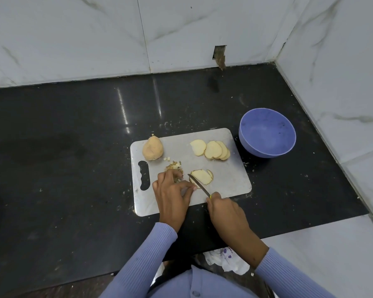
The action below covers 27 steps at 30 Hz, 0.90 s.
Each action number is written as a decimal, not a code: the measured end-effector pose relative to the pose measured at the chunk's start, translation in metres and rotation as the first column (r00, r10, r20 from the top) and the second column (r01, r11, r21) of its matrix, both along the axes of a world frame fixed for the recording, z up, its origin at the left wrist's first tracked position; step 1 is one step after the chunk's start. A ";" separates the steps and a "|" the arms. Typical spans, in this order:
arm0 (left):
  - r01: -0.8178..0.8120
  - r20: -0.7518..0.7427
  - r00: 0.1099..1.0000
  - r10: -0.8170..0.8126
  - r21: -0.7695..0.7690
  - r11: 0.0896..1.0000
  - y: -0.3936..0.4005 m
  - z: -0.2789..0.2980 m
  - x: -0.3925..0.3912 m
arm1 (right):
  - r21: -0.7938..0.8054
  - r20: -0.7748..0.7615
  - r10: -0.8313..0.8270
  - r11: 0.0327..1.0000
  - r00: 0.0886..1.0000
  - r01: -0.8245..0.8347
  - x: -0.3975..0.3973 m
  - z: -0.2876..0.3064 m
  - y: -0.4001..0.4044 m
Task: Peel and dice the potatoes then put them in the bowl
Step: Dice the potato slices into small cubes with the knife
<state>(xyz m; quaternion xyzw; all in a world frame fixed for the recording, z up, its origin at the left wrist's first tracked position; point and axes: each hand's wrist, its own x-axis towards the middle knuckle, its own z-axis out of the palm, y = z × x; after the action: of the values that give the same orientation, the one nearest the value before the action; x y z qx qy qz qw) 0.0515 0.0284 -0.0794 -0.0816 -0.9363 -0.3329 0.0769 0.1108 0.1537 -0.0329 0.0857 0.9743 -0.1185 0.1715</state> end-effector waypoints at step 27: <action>0.652 0.198 0.748 -0.633 -0.044 0.757 -0.007 0.022 -0.066 | -0.366 -0.247 -0.271 0.915 0.930 0.169 -0.024 0.000 0.040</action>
<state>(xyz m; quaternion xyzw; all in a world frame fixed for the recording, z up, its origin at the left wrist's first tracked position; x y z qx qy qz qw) -0.0146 0.0211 -0.0575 -0.3742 -0.8707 -0.2927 -0.1274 0.0864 0.1934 -0.0324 0.1466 0.9377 -0.3142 0.0228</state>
